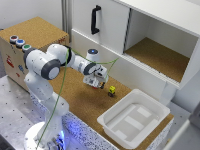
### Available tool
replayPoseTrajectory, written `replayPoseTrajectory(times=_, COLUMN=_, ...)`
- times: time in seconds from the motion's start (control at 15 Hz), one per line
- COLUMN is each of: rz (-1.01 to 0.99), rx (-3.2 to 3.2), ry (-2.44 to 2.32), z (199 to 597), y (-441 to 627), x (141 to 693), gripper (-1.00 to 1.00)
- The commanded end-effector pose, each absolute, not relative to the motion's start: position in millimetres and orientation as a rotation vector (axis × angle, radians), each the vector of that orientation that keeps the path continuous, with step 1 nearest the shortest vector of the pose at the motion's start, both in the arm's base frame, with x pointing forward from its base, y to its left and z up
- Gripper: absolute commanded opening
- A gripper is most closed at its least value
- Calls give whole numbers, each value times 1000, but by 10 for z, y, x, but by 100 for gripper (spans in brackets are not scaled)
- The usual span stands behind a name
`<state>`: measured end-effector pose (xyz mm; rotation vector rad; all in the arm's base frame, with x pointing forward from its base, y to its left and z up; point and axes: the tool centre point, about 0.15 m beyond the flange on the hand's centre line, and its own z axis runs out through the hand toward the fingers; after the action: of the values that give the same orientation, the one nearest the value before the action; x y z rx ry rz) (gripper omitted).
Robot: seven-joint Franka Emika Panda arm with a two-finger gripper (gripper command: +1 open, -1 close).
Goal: Place the pink block on the table
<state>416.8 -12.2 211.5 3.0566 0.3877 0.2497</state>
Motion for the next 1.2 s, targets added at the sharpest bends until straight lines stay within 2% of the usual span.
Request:
replayPoseTrajectory(times=0.0, rz=218, rx=3028, ry=360, z=2224, y=-216, x=4237, gripper=-100)
replayPoseTrajectory(times=0.73, rz=523, rx=2899, ry=433, z=3901, y=164, x=3898, gripper=-100)
replayPoseTrajectory(times=0.93, rz=562, rx=2895, ry=460, z=4047, y=271, x=3830, gripper=-100)
replayPoseTrajectory(times=1.13, rz=523, rx=2929, ry=452, z=3840, y=289, x=3873, gripper=-100)
